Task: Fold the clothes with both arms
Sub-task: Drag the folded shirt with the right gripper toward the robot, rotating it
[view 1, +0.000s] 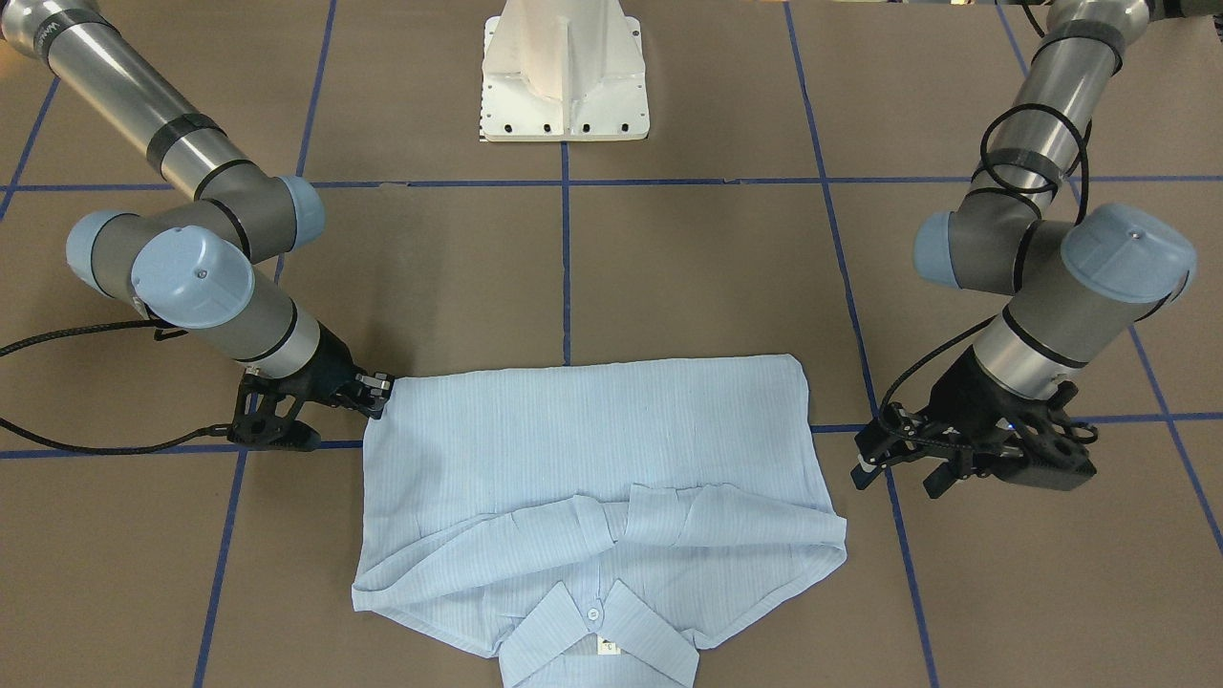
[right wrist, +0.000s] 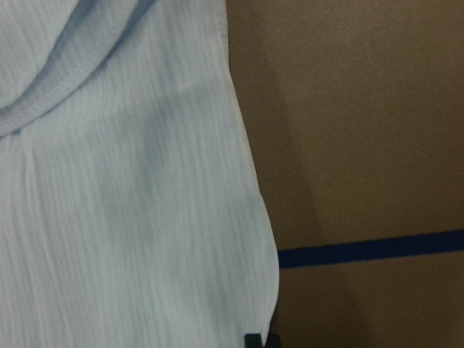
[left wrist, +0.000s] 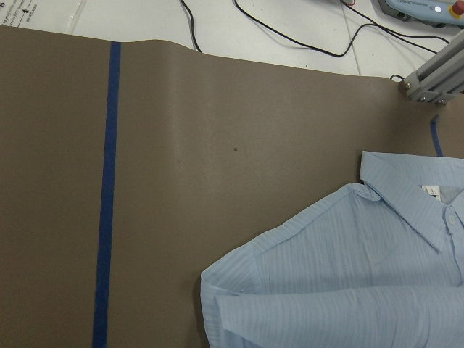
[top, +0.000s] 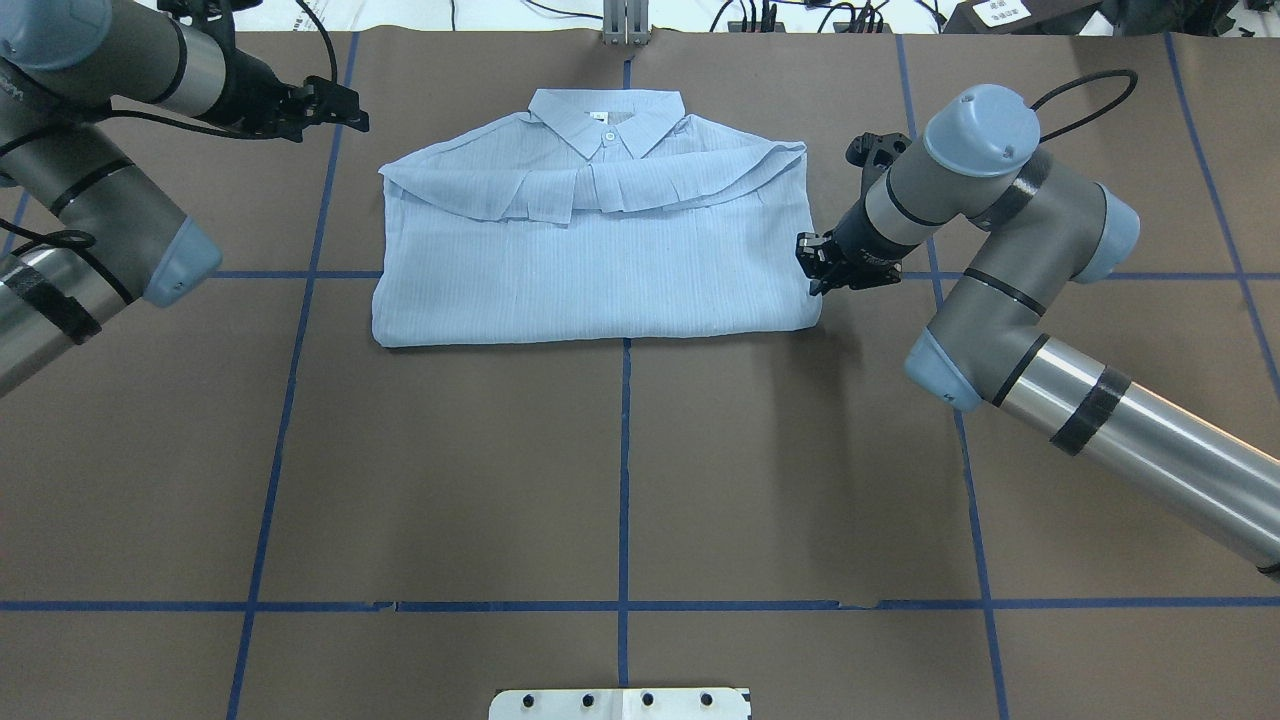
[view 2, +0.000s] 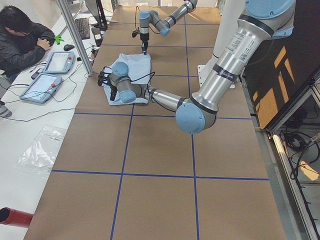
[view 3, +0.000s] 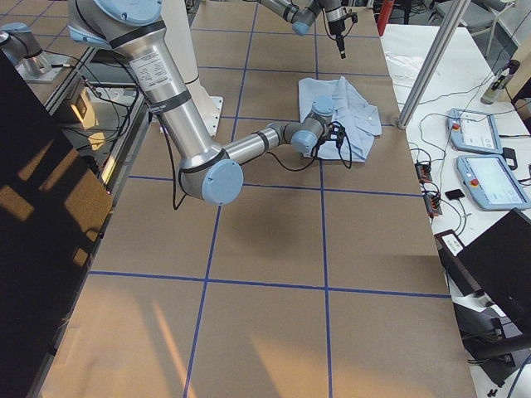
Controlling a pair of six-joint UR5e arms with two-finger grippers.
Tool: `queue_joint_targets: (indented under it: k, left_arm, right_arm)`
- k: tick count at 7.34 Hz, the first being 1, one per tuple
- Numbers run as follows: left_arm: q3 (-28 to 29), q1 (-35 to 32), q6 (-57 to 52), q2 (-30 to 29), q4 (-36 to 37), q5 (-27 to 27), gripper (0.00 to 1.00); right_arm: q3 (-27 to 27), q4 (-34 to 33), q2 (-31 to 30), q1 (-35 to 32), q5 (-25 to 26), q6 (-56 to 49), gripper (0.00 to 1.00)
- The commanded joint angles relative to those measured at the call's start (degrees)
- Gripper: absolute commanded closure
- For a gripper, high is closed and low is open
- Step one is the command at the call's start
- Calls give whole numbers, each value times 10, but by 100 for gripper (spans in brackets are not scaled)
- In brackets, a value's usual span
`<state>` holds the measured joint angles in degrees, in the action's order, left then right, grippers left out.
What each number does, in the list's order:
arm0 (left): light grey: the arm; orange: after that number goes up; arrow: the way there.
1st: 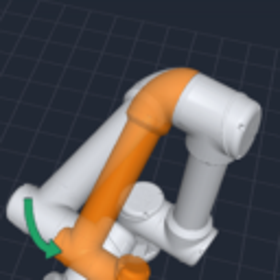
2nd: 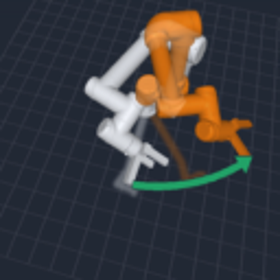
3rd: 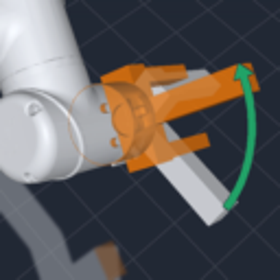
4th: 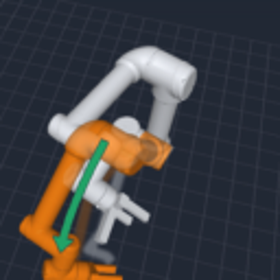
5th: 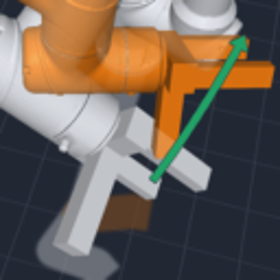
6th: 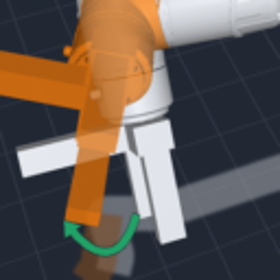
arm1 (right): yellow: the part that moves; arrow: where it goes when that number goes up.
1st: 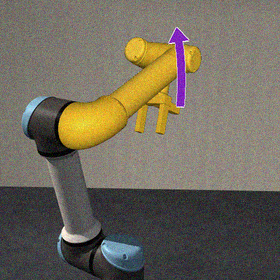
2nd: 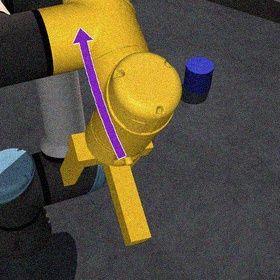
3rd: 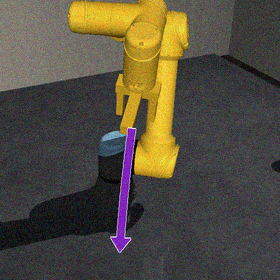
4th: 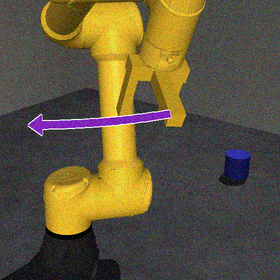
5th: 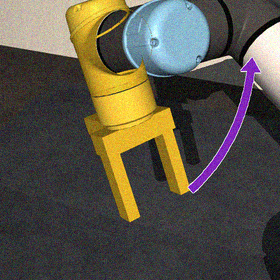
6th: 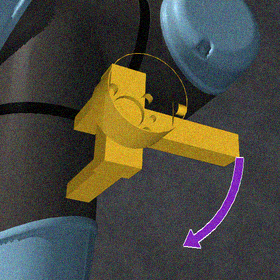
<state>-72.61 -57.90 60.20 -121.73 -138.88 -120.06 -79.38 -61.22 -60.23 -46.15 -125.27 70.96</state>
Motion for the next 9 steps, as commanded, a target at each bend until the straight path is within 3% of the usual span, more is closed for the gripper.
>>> queue_joint_targets:
  k: [1, 2, 5, 7, 9]
  left_arm:
    - [-3, -2, 0, 0, -1, 0, 4]
    - [-8, -3, 0, 3, -1, -1, 5]
    - [-39, -2, 0, 33, 0, 0, 6]
    - [-39, 2, 25, 31, -5, -1, 5]
    - [-45, 5, 28, 31, -6, -1, 5]
  right_arm:
    - [-54, 55, -81, -6, -41, -29, 100]
    - [-80, 98, -122, -11, -69, -30, 100]
    - [-246, 107, -274, -5, -82, -24, 100]
    - [-349, 107, -363, 70, -99, -17, 100]
    - [-401, 107, -366, 209, -93, 40, 100]
